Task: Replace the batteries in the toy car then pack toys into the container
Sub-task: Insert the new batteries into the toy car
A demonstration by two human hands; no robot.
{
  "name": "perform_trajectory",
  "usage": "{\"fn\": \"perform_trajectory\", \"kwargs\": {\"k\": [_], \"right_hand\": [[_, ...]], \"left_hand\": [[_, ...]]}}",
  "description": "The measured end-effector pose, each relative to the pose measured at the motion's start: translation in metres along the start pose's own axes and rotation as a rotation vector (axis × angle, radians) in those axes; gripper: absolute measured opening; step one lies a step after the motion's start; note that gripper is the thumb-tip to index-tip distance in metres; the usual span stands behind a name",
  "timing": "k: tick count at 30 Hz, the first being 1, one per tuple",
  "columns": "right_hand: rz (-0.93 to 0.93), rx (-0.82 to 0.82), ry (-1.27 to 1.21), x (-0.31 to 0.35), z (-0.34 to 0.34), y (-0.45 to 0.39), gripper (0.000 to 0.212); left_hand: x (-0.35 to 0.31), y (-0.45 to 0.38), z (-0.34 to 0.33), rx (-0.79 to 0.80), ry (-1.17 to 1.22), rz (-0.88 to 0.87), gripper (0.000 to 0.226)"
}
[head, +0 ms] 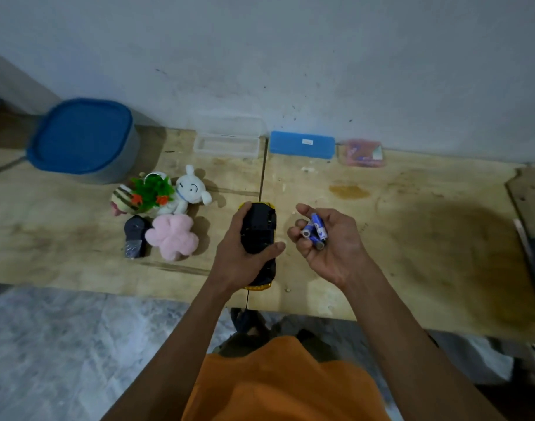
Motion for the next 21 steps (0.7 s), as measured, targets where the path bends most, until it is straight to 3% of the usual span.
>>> {"fn": "perform_trajectory", "kwargs": {"k": [7, 9, 15, 21], "right_hand": [[0.036, 0.096, 0.004, 0.006, 0.025, 0.027, 0.033], [0.069, 0.063, 0.071, 0.01, 0.041, 0.034, 0.036], [0.177, -0.104, 0.209, 0.02, 0.084, 0.049, 0.014], [0.226, -0.019, 0.634, 0.015, 0.083, 0.058, 0.027]], "left_hand": [[-0.022, 0.025, -0.022, -0.004, -0.03, -0.028, 0.099], [-0.027, 0.036, -0.033, 0.009, -0.028, -0.038, 0.098], [-0.032, 0.072, -0.056, 0.012, 0.027, -0.012, 0.098], [-0.032, 0.096, -0.063, -0.008, 0.018, -0.013, 0.099]]}}
Point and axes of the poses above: each hand's wrist, its own y-axis away from the middle knuckle, its own z-axis out of the back of the hand, x = y × z, the point moved 9 cm from there along -y, towards the middle knuckle, and after that the axes turned 6 degrees about -y, right-handed, at the moved point
